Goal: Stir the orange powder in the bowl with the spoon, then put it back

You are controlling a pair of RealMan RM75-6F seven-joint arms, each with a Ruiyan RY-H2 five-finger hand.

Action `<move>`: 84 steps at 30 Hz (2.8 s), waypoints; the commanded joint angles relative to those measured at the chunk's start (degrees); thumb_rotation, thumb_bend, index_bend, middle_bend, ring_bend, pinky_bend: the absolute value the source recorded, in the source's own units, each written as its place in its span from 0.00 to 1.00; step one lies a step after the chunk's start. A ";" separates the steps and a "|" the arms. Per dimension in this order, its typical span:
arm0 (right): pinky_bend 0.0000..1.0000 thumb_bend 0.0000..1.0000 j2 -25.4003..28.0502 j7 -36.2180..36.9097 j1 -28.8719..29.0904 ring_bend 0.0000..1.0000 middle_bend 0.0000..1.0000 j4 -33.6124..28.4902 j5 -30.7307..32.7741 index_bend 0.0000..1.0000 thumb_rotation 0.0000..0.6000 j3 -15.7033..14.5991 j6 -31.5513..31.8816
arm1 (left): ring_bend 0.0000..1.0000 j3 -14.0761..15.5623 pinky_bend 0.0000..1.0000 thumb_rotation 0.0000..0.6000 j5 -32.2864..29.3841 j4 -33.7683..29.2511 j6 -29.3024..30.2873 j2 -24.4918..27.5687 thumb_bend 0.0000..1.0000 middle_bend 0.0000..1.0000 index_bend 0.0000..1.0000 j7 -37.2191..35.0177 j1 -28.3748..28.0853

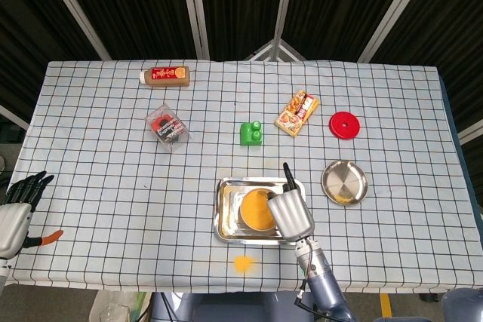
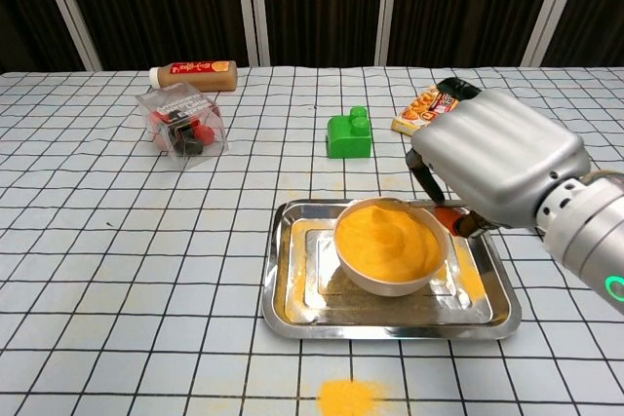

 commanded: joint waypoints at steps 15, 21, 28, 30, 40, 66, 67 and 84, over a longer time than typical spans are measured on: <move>0.00 0.94 3.84 -1.09 -0.05 0.56 0.83 -4.62 4.90 0.94 1.00 -2.50 -1.53 | 0.00 0.14 0.00 1.00 0.23 -0.08 0.23 -0.07 0.00 0.00 0.00 0.45 0.09; 0.00 0.94 3.65 -0.38 -0.67 0.56 0.83 -6.55 4.40 0.94 1.00 -4.61 -1.06 | 0.00 0.11 0.00 1.00 0.08 -0.11 0.14 -0.11 0.00 0.00 0.00 0.58 0.06; 0.00 0.94 2.19 0.09 -1.26 0.56 0.83 -8.20 3.24 0.95 1.00 -6.43 -0.32 | 0.00 0.09 0.00 1.00 0.09 -0.13 0.26 -0.11 0.00 0.00 0.00 0.52 0.11; 0.00 0.94 1.78 0.40 -1.14 0.56 0.83 -8.17 2.17 0.95 1.00 -6.46 -0.15 | 0.00 0.08 0.00 1.00 0.11 -0.13 0.32 -0.11 0.00 0.00 0.00 0.51 0.13; 0.01 0.94 -0.07 6.04 -0.59 0.56 0.83 -3.57 -3.05 0.95 1.00 -3.56 0.77 | 0.00 0.05 0.00 1.00 0.05 -0.05 0.26 -0.16 0.00 0.00 0.00 0.45 0.10; 0.01 0.94 1.05 8.26 -1.54 0.56 0.83 0.20 -0.77 0.95 1.00 -1.72 0.85 | 0.00 0.17 0.00 1.00 0.13 -0.07 0.12 -0.16 0.00 0.00 0.00 0.72 0.05; 0.01 0.94 0.97 8.08 -1.58 0.56 0.83 0.29 -0.53 0.95 1.00 -1.75 0.81 | 0.00 0.16 0.00 1.00 0.13 -0.09 0.17 -0.15 0.00 0.00 0.00 0.73 0.07; 0.01 0.94 0.40 6.16 -2.09 0.56 0.83 1.17 2.07 0.95 1.00 -3.29 -0.17 | 0.00 0.18 0.00 1.00 0.11 -0.11 0.12 -0.12 0.00 0.00 0.00 0.67 0.06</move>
